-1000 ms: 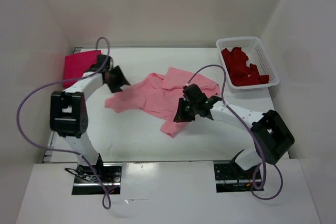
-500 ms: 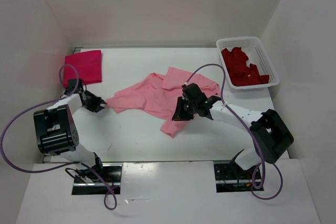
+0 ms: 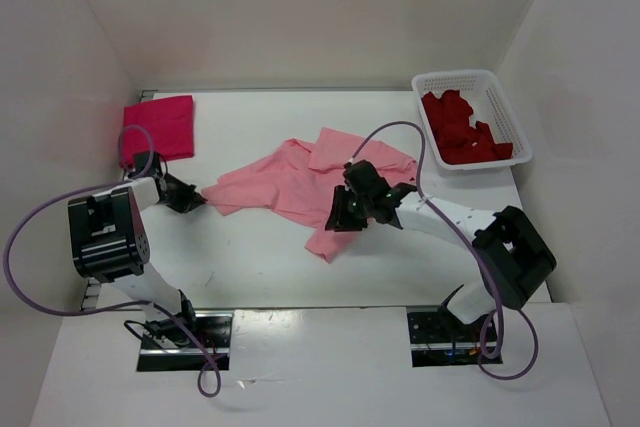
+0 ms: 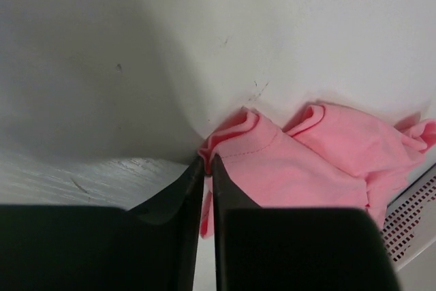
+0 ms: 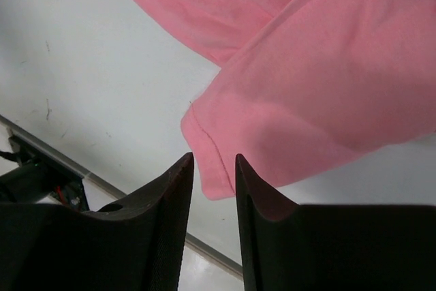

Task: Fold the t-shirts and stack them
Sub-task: Flatten out the tshirt

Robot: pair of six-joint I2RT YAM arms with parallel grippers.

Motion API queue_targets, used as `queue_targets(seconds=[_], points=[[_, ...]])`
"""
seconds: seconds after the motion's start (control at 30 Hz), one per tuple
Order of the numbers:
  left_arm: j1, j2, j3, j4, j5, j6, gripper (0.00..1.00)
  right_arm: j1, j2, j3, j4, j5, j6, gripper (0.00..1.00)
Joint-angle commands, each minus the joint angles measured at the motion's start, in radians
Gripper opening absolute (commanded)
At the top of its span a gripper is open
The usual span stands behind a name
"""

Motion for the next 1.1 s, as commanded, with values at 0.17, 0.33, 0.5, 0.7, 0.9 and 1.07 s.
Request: queue_targets(seconds=[0.17, 0.33, 0.5, 0.7, 0.9, 1.07], points=[[-0.050, -0.129, 0.039, -0.010, -0.053, 0.029, 0.02, 0.123, 0.166, 0.199, -0.088, 0.159, -0.014, 0.41], [-0.099, -0.218, 0.048, -0.031, -0.078, 0.047, 0.00, 0.219, 0.247, 0.287, -0.166, 0.222, -0.005, 0.42], [-0.108, -0.227, 0.048, -0.031, -0.078, 0.047, 0.00, 0.270, 0.344, 0.353, -0.249, 0.292, 0.004, 0.44], [-0.117, -0.227, 0.027, -0.010, -0.049, 0.047, 0.00, 0.301, 0.437, 0.422, -0.323, 0.355, 0.023, 0.44], [-0.117, -0.218, 0.017, -0.010, -0.029, 0.057, 0.00, 0.321, 0.499, 0.457, -0.364, 0.378, 0.032, 0.44], [-0.117, -0.218, 0.017, -0.001, -0.029, 0.057, 0.00, 0.321, 0.522, 0.457, -0.364, 0.398, 0.052, 0.06]])
